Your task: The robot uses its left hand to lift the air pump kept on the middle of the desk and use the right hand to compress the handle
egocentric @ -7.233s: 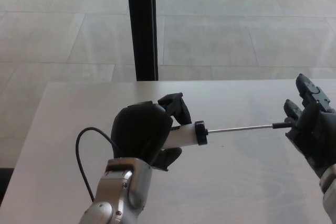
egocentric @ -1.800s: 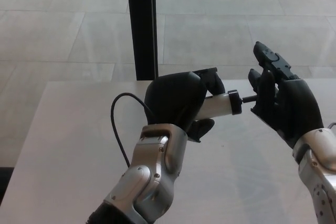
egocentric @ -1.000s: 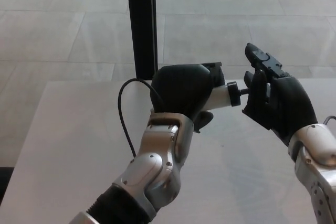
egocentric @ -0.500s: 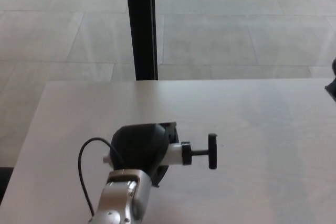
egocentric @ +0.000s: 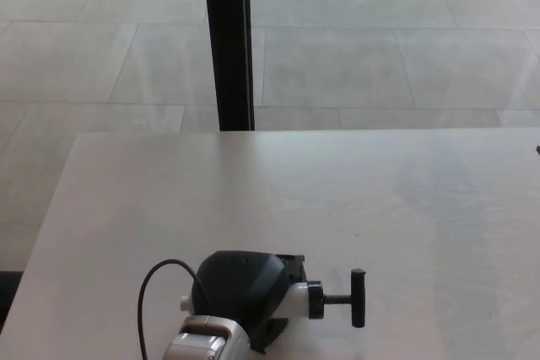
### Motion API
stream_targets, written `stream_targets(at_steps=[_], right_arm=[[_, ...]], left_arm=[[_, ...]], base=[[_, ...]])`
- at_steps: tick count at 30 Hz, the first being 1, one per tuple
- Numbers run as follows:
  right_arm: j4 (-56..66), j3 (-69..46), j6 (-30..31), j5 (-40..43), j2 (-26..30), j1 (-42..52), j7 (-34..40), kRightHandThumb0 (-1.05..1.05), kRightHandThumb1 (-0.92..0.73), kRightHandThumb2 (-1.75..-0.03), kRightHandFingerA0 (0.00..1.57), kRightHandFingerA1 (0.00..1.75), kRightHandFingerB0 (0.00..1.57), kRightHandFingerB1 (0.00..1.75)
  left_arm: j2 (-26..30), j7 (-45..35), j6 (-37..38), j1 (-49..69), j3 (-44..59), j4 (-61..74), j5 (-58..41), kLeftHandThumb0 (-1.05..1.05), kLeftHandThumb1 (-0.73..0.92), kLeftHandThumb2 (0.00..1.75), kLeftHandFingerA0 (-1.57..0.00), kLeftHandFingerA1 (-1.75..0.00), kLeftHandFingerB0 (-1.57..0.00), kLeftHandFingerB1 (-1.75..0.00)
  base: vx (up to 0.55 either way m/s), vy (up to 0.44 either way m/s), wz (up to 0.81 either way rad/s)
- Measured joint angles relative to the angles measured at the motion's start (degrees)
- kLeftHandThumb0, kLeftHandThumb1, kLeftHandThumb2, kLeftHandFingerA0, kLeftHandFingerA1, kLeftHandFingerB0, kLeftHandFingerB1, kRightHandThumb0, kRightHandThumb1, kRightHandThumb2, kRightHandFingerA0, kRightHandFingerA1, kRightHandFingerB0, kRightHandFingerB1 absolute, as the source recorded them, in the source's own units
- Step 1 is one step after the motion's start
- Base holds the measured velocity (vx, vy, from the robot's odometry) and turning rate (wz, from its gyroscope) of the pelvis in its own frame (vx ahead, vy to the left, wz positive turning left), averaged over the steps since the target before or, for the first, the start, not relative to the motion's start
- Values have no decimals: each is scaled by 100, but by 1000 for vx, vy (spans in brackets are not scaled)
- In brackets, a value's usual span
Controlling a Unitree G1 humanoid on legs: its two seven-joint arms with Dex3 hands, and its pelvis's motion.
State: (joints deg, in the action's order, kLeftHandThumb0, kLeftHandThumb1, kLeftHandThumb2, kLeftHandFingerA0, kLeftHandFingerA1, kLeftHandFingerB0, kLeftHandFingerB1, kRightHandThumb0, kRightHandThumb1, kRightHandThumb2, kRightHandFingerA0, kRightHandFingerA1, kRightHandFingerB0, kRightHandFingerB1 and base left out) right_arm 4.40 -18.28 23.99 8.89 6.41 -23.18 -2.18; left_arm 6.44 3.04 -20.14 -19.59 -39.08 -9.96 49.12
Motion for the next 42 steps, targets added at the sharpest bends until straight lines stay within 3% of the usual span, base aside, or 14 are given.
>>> stream_targets(at_steps=[1,2,8,12,13,22,26,27,30,31,34,35,36,42], right_arm=[[1,11,0,-1,-9,0,0,-97,-92,-82,0,22,12,25],[1,18,0,-1,-13,0,0,-87,-77,-120,0,19,12,30],[1,62,0,-3,-74,0,1,-93,-81,-123,2,15,13,25],[0,113,0,-10,-90,0,1,-100,-92,-81,0,25,8,24],[0,136,1,-11,-94,0,1,-89,-75,-121,3,18,9,27],[1,200,1,-32,-90,5,-10,-87,-78,-119,5,25,9,24],[0,194,1,-32,-51,26,-40,-86,-92,-68,6,34,8,23],[0,190,1,-31,-36,33,-49,-84,-72,-112,4,35,9,23],[-4,134,1,-14,81,78,-97,-82,-73,-113,2,34,4,23],[-7,115,1,-8,110,93,-114,-85,-92,-73,6,35,9,23],[-29,3,1,19,235,162,-159,-90,-78,-116,1,49,13,32],[-43,-71,1,35,315,214,-174,-39,-42,-108,3,55,0,52],[-59,-130,0,45,371,254,-187,-96,-91,-73,7,64,5,46],[-231,-506,0,73,819,498,-245,-93,-92,-69,17,79,15,58]], left_arm=[[-5,-78,-5,-93,5,32,-3,-70,43,88,-6,-56,-3,-33],[-7,-117,-11,-127,6,39,-5,-72,45,87,-4,-53,-5,-28],[4,-637,-80,-309,-24,39,-74,-94,54,89,0,-18,0,0],[29,-947,-125,-354,4,52,-138,-98,57,92,0,-14,0,0],[39,-1060,-138,-361,28,65,-177,-98,58,92,0,-14,0,0],[26,-1674,-142,-358,966,350,-913,-74,50,91,-1,-45,-8,-29],[22,-1834,-143,-344,1545,564,-1272,-62,69,61,-22,-49,-25,-33],[27,-1857,-143,-344,1660,613,-1335,-60,71,61,-22,-48,-26,-32],[133,-1976,-147,-344,2217,839,-1619,-59,71,62,-23,-48,-27,-33],[181,-2010,-149,-342,2367,899,-1693,-56,74,62,-26,-47,-22,-36],[391,-2119,-152,-328,2888,1030,-1928,-53,75,62,-27,-42,-27,-36],[521,-2169,-153,-305,3135,1049,-2034,-50,82,64,-27,-46,-25,-37],[613,-2205,-155,-281,3322,1057,-2111,-58,65,100,-29,-56,-20,-48],[1124,-2385,-164,-9,4330,1047,-2501,-52,62,101,-33,-60,-19,-49]], base=[[0,0,0],[0,0,0],[0,0,0],[0,0,0],[0,0,0],[0,0,0],[0,0,0],[0,0,0],[0,0,0],[0,0,0],[0,0,0],[0,0,0],[0,0,0],[0,0,0]])
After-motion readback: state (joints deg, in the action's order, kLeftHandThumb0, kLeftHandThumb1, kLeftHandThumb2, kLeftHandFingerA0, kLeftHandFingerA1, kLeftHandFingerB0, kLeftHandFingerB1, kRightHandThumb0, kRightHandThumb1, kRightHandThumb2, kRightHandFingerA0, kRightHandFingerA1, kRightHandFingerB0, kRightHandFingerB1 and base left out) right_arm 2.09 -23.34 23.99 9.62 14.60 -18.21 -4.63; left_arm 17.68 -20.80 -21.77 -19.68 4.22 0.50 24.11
